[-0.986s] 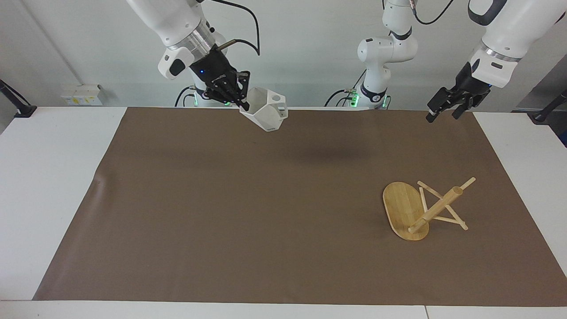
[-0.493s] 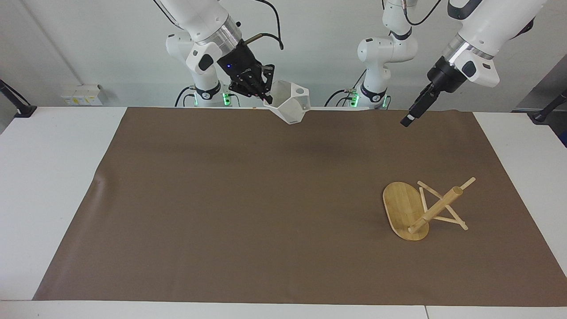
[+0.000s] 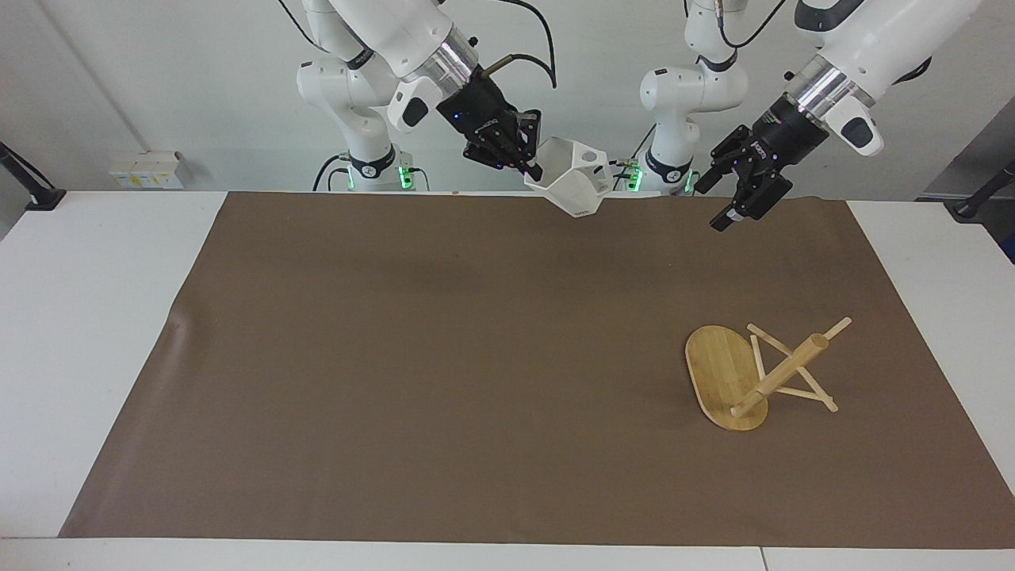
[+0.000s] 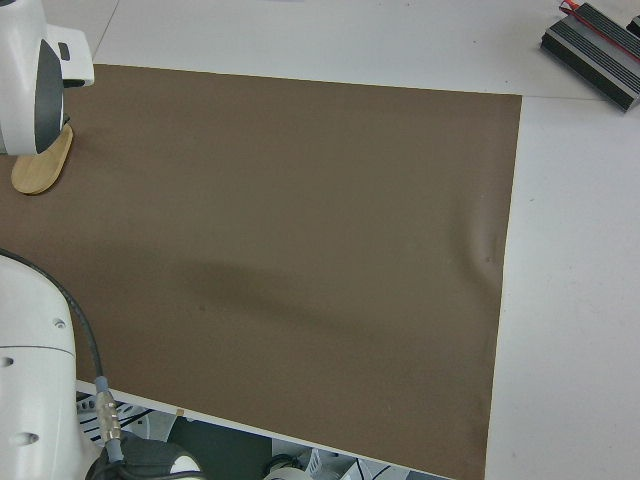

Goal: Hang cup on rack
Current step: 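Carry the cup toward the rack with the right gripper while the left gripper approaches, then close the left gripper on the cup beside the right gripper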

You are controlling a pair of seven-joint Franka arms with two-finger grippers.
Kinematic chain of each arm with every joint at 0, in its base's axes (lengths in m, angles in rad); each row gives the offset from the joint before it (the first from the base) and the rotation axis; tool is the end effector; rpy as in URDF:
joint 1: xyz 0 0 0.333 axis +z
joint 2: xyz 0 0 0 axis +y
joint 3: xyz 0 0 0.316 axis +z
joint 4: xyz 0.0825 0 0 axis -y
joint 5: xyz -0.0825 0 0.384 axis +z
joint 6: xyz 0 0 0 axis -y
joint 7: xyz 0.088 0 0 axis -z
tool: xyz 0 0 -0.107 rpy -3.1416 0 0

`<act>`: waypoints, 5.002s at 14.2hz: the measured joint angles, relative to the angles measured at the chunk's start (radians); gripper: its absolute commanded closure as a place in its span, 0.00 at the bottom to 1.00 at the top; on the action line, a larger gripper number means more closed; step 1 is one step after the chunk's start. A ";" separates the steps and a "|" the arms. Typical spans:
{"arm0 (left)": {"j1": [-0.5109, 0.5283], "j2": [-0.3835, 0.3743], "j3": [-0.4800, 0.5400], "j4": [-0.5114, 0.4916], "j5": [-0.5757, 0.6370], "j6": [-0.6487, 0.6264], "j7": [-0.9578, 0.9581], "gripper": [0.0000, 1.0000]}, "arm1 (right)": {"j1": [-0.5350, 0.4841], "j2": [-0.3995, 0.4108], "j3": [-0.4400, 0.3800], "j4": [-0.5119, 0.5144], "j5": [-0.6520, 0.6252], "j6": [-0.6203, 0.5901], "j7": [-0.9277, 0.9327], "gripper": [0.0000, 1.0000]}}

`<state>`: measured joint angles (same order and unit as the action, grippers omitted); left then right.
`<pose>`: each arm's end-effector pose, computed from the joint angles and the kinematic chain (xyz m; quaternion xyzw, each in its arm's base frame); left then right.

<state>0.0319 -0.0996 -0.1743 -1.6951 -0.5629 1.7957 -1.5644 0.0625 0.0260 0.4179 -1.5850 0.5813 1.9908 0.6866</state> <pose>0.5323 -0.1271 0.6527 0.7036 0.6514 -0.1385 0.2478 0.5169 0.3037 0.6588 -0.9274 0.1624 0.0050 0.3371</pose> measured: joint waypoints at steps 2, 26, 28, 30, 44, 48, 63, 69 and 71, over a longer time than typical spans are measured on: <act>0.000 0.000 0.000 -0.014 -0.016 0.032 -0.093 0.00 | 0.023 0.000 0.013 -0.025 0.036 0.090 0.054 1.00; -0.049 -0.004 -0.003 -0.051 -0.045 0.003 -0.291 0.00 | 0.032 0.023 0.085 -0.072 0.161 0.251 0.117 1.00; -0.049 -0.006 0.001 -0.050 -0.048 -0.048 -0.291 0.00 | 0.033 0.023 0.085 -0.072 0.161 0.251 0.117 1.00; -0.049 -0.009 0.001 -0.048 -0.051 -0.074 -0.303 0.00 | 0.033 0.023 0.085 -0.072 0.161 0.251 0.117 1.00; -0.053 -0.011 -0.010 -0.016 -0.087 -0.087 -0.373 0.00 | 0.035 0.023 0.085 -0.073 0.161 0.251 0.117 1.00; -0.054 -0.011 -0.012 -0.019 -0.087 -0.087 -0.373 0.00 | 0.035 0.023 0.085 -0.073 0.161 0.251 0.117 1.00; -0.077 -0.010 -0.010 -0.028 -0.087 -0.064 -0.378 1.00 | 0.034 0.023 0.083 -0.074 0.161 0.247 0.117 1.00; -0.077 -0.010 -0.010 -0.028 -0.087 -0.064 -0.379 1.00 | 0.034 0.023 0.083 -0.074 0.161 0.247 0.117 0.68; -0.079 -0.010 -0.013 -0.028 -0.087 -0.063 -0.390 1.00 | 0.035 0.023 0.084 -0.074 0.161 0.247 0.117 0.47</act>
<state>-0.0468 -0.1097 -0.1870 -1.7232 -0.6503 1.7323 -1.9541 0.0976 0.0494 0.5017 -1.6588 0.7424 2.2378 0.8041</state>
